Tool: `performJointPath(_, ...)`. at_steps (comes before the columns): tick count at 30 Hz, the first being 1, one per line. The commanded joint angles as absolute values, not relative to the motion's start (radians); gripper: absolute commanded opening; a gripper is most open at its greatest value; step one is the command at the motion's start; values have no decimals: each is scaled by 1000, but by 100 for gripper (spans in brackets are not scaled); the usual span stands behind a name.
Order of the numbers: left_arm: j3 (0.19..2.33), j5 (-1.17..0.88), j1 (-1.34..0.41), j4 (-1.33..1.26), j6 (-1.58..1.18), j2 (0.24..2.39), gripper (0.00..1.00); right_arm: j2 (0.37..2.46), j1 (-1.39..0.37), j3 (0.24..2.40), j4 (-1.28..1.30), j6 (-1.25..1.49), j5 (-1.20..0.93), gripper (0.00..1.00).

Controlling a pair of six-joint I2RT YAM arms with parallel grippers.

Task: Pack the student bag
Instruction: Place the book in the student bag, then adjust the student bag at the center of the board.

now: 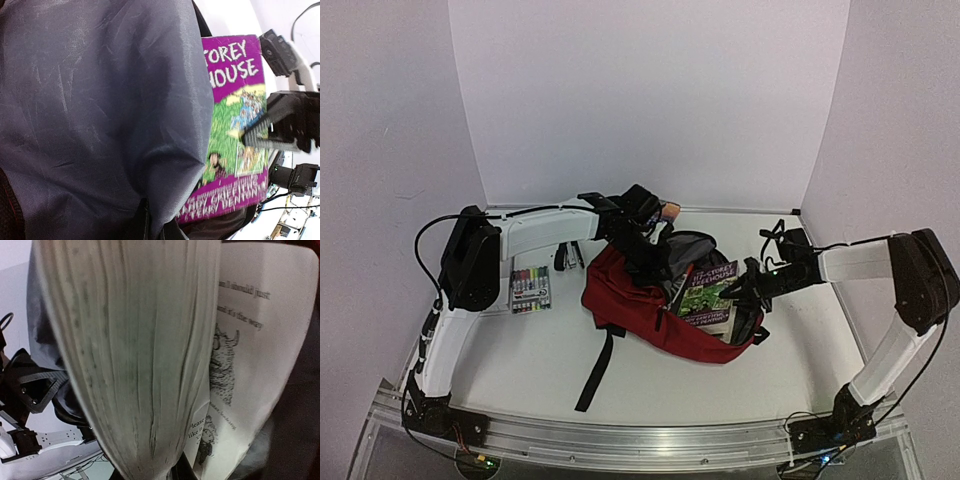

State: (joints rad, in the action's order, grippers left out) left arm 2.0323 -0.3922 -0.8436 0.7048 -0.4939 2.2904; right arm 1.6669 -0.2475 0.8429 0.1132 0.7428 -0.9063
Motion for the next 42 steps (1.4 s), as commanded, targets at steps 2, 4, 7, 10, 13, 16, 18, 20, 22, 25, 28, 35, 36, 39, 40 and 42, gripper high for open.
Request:
performJointPath(2, 2047, -357, -832, 627, -464, 2229, 0, 1673, -351, 945, 80, 720, -975, 0)
performJointPath(4, 2051, -355, -831, 627, -463, 2231, 0, 1695, -357, 928, 38, 758, -955, 0)
performJointPath(7, 2054, -355, -832, 630, -463, 2233, 0, 1728, -356, 891, -63, 833, -914, 0)
performJointPath(10, 2049, -350, -831, 633, -463, 2229, 0, 1771, -356, 894, -64, 804, -881, 7)
performJointPath(13, 2037, -346, -831, 634, -462, 2221, 0, 1765, -354, 959, 87, 674, -864, 30)
performJointPath(16, 2029, -345, -831, 634, -457, 2215, 0, 1703, -352, 1049, 303, 529, -827, 45)
performJointPath(18, 2028, -348, -831, 635, -453, 2214, 0, 1663, -341, 1098, 394, 447, -793, 55)
performJointPath(20, 2025, -351, -832, 639, -447, 2212, 0, 1637, -328, 1154, 499, 368, -761, 57)
performJointPath(22, 2022, -355, -831, 640, -443, 2209, 0, 1629, -307, 1203, 575, 276, -711, 56)
performJointPath(25, 2016, -359, -831, 640, -441, 2205, 0, 1640, -260, 1242, 618, 197, -610, 54)
performJointPath(28, 2012, -361, -830, 637, -440, 2203, 0, 1685, -248, 1275, 643, 136, -510, 54)
performJointPath(35, 2019, -361, -832, 637, -434, 2207, 1, 1811, -248, 1279, 663, 73, -448, 57)
performJointPath(36, 2019, -360, -832, 638, -434, 2207, 1, 1822, -248, 1279, 664, 67, -451, 56)
performJointPath(39, 2016, -358, -831, 640, -434, 2203, 1, 1854, -248, 1277, 663, 60, -442, 54)
performJointPath(40, 2014, -357, -831, 640, -435, 2201, 1, 1862, -248, 1278, 663, 61, -433, 54)
performJointPath(42, 2012, -355, -831, 640, -436, 2198, 1, 1872, -248, 1280, 666, 60, -422, 54)
